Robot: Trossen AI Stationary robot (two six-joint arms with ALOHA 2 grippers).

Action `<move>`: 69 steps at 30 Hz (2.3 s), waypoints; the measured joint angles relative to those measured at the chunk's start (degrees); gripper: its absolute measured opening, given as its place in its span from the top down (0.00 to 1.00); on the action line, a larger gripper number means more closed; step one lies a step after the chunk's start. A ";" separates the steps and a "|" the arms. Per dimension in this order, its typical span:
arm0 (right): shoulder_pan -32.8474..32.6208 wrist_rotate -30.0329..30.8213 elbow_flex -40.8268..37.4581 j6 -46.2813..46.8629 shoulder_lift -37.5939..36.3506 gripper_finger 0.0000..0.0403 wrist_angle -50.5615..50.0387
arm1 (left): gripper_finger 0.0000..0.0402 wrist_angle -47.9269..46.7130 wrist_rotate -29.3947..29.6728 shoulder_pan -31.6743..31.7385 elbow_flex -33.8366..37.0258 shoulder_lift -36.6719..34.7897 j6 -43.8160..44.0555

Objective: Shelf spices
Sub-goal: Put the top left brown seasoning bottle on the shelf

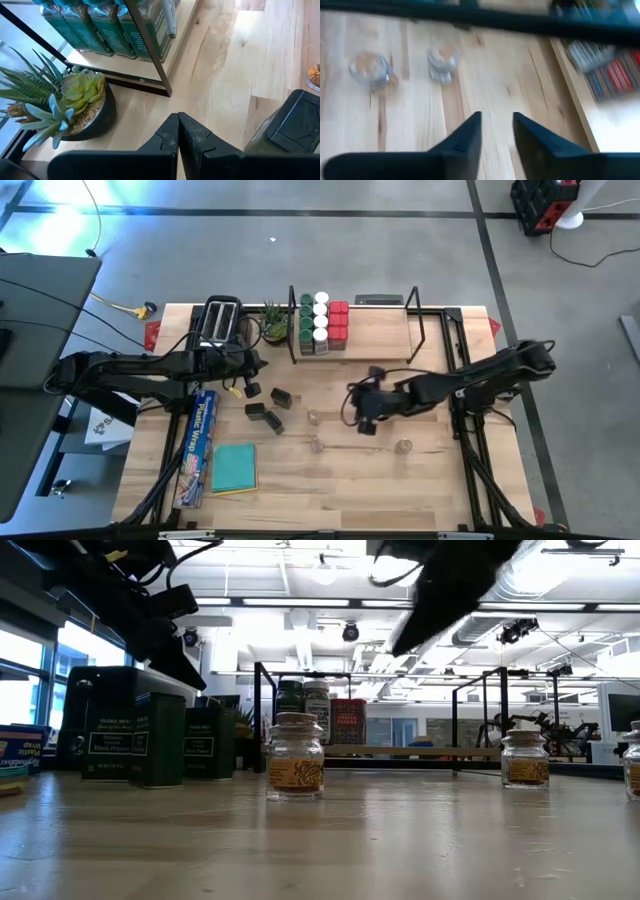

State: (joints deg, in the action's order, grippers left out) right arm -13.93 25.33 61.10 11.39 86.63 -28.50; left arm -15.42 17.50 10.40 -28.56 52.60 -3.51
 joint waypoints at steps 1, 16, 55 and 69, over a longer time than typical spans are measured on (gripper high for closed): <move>0.00 -0.32 0.00 2.11 -1.45 0.69 -2.99 | 1.00 -0.03 0.01 -0.01 0.00 0.00 0.03; 1.53 -3.65 1.59 4.81 12.92 0.19 26.85 | 1.00 0.07 0.02 0.00 0.00 0.00 0.31; 6.44 -7.94 14.93 3.42 19.42 0.60 5.12 | 1.00 0.11 -0.41 0.00 2.43 -0.02 1.36; 29.13 -6.81 14.97 -11.46 -1.95 0.60 -17.45 | 1.00 3.77 -0.42 0.02 2.89 0.00 1.52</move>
State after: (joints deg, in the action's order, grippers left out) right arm 15.20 18.53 76.07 -0.07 84.67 -45.95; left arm -11.64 17.08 10.41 -25.67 52.60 -1.98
